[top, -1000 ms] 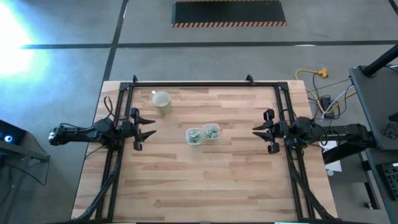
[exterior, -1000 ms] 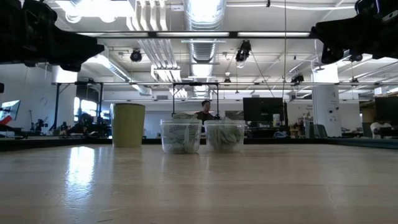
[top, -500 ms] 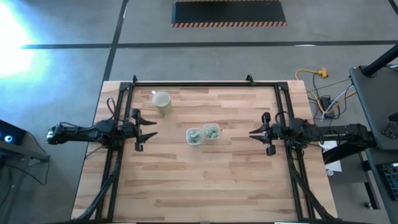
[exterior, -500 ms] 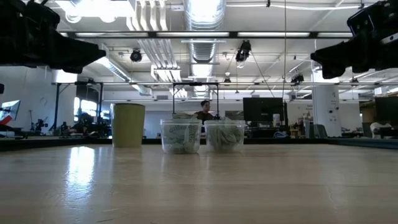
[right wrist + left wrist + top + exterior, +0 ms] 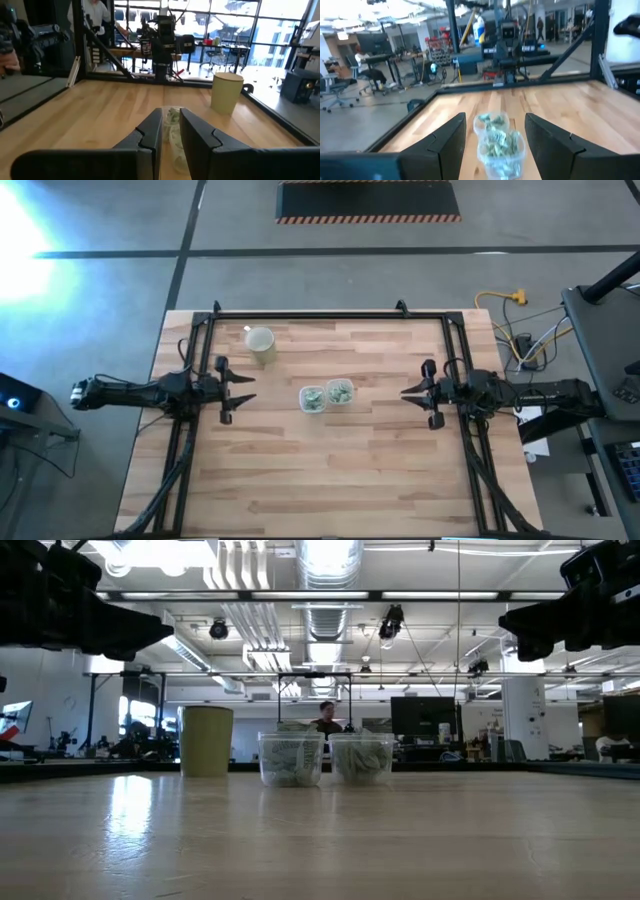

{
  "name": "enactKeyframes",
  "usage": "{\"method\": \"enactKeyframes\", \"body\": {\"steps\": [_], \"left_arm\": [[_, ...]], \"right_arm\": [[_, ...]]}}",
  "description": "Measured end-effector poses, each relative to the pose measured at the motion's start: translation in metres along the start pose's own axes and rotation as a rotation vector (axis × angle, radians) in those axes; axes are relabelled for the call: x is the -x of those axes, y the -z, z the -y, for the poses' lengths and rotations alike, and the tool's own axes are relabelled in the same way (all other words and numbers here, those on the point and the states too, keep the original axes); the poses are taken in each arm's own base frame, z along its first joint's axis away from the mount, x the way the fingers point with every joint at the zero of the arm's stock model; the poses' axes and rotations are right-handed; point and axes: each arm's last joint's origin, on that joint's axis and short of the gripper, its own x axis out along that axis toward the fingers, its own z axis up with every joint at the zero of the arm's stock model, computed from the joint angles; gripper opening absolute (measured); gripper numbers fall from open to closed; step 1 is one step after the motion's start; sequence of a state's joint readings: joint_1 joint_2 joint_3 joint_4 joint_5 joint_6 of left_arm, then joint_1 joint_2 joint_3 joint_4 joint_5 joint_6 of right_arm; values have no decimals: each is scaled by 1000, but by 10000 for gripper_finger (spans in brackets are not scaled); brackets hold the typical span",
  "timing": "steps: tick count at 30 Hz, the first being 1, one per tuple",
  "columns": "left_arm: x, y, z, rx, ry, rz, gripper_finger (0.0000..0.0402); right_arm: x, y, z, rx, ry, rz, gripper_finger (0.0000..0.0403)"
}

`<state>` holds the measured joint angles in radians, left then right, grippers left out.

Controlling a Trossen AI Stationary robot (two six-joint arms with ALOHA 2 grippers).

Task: Pick and place items into bin
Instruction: Return to home position

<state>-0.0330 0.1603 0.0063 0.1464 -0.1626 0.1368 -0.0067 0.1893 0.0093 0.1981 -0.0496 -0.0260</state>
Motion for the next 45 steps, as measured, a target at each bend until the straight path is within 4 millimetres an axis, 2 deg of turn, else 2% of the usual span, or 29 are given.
{"method": "enactKeyframes", "body": {"steps": [9, 14, 19, 37, 45], "left_arm": [[9, -11, -1, -17, 48, 144, 187], [9, -10, -1, -18, 54, 140, 187], [9, -10, -1, -12, 56, 130, 187], [9, -10, 0, 16, 62, 136, 187], [9, -11, -1, 18, 61, 141, 187]], "right_arm": [[4, -7, 0, 43, 3, 78, 57], [12, -22, -2, 51, -12, 247, 57], [16, -24, -6, 110, -46, 280, 57], [13, -6, -10, 123, -88, 95, 57], [12, 2, -7, 68, 8, 2, 57]]}}
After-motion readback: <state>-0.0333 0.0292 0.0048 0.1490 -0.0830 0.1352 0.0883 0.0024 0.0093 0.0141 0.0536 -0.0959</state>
